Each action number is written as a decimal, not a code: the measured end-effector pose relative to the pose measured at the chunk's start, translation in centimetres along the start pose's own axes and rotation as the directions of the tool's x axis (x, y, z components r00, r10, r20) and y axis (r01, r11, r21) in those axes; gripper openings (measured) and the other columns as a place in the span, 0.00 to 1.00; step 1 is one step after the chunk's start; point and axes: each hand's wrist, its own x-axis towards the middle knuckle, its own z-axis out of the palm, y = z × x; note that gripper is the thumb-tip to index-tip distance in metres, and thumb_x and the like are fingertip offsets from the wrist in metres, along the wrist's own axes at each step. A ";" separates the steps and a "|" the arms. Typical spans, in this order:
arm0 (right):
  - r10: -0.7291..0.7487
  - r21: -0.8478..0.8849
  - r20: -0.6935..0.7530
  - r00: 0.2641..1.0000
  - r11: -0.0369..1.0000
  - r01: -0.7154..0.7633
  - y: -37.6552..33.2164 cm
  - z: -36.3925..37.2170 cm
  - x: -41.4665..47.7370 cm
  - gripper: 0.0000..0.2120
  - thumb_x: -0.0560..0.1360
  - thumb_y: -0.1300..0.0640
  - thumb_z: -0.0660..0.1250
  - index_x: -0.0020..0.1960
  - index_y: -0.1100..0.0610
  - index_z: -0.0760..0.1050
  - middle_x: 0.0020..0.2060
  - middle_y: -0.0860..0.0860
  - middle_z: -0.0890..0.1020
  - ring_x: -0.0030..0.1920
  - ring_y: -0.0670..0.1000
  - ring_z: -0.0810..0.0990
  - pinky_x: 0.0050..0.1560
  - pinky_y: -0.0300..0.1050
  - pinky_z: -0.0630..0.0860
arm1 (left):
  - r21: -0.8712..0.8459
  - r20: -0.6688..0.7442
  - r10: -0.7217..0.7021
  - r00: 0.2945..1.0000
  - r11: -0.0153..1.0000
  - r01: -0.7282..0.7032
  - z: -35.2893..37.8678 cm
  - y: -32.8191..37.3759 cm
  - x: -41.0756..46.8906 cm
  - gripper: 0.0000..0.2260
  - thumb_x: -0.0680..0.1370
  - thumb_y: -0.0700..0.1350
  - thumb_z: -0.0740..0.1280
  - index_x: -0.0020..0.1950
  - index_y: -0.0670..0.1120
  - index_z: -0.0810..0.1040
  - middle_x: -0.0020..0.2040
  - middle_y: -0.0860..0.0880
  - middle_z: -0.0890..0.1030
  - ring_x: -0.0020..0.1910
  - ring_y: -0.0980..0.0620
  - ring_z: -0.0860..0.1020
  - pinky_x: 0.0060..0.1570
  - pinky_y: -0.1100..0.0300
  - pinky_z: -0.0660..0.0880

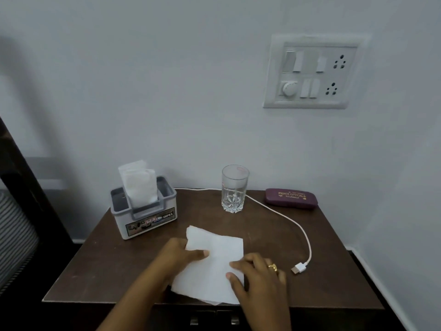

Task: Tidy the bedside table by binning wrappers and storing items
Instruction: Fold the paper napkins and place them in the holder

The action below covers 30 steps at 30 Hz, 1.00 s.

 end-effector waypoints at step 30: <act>0.089 0.775 0.547 0.832 0.321 -0.544 1.3 -2.4 5.0 0.17 0.75 0.73 0.61 0.42 0.55 0.83 0.45 0.50 0.86 0.47 0.51 0.84 0.50 0.44 0.79 | -0.417 0.075 0.223 0.972 0.892 -0.172 -0.3 -3.4 0.3 0.12 0.77 0.32 0.61 0.45 0.43 0.83 0.44 0.41 0.84 0.37 0.48 0.82 0.32 0.58 0.79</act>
